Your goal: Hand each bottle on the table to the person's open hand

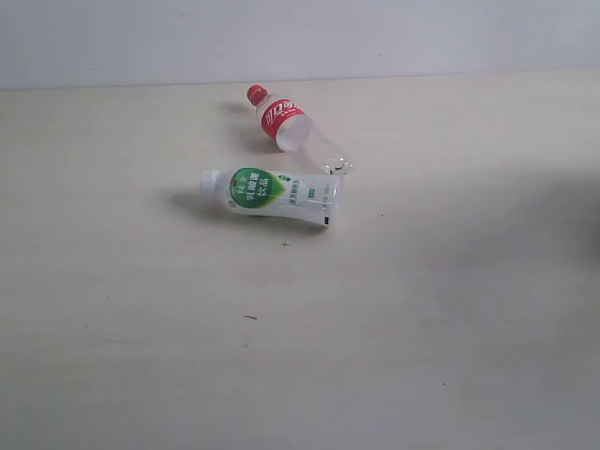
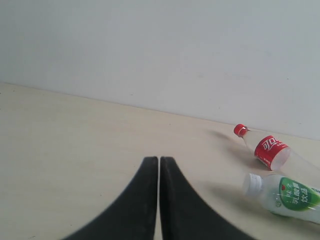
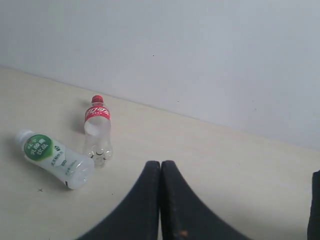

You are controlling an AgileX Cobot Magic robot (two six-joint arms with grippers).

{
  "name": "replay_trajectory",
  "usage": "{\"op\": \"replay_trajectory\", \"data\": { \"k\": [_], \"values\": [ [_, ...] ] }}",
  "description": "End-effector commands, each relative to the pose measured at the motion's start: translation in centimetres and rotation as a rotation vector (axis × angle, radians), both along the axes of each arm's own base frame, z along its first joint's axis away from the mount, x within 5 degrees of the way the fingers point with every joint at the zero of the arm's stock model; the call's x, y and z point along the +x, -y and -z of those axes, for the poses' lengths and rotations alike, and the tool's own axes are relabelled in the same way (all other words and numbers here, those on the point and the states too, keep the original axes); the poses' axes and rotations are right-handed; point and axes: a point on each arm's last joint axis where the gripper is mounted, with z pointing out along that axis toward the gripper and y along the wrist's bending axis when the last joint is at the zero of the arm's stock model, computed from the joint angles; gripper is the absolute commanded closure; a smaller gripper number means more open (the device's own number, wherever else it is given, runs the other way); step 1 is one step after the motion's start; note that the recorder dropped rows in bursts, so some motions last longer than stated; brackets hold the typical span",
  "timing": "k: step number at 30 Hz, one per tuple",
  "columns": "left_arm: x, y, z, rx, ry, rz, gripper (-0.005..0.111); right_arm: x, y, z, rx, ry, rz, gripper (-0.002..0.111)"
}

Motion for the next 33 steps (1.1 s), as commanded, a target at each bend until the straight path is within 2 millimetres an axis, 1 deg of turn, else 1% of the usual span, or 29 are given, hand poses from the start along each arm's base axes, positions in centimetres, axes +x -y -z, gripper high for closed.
{"op": "replay_trajectory", "data": {
  "k": [1, 6, 11, 14, 18, 22, 26, 31, 33],
  "values": [
    [0.0, 0.0, 0.0, -0.004, 0.004, -0.001, 0.103, 0.0, 0.1, 0.4, -0.020, -0.015, 0.009, 0.108],
    [0.0, 0.0, 0.0, -0.004, 0.004, -0.001, 0.103, 0.1, 0.0, 1.1, -0.028, -0.027, 0.007, 0.108],
    [0.0, 0.0, 0.0, -0.004, 0.004, -0.001, 0.103, 0.2, 0.3, 1.2, -0.062, -0.031, 0.026, 0.108],
    [0.0, 0.0, 0.0, -0.004, 0.004, -0.001, 0.103, 0.2, 0.4, 1.0, -0.037, -0.027, 0.040, 0.108],
    [0.0, 0.0, 0.0, -0.004, 0.004, -0.001, 0.103, -0.4, 0.9, 1.1, -0.052, -0.073, 0.073, 0.108],
    [0.0, 0.0, 0.0, -0.004, 0.004, -0.001, 0.103, -1.0, 1.5, 1.9, -0.080, -0.142, 0.110, 0.108],
    [0.0, 0.0, 0.0, -0.004, 0.004, -0.001, 0.103, -1.2, 1.6, 2.4, -0.078, -0.207, 0.123, 0.108],
    [0.0, 0.0, 0.0, -0.004, 0.004, -0.001, 0.103, -1.3, 1.8, 2.6, -0.087, -0.230, 0.133, 0.108],
    [0.0, 0.0, 0.0, -0.004, 0.004, -0.001, 0.103, -1.3, 2.0, 2.6, -0.117, -0.227, 0.147, 0.108]
  ]
}}
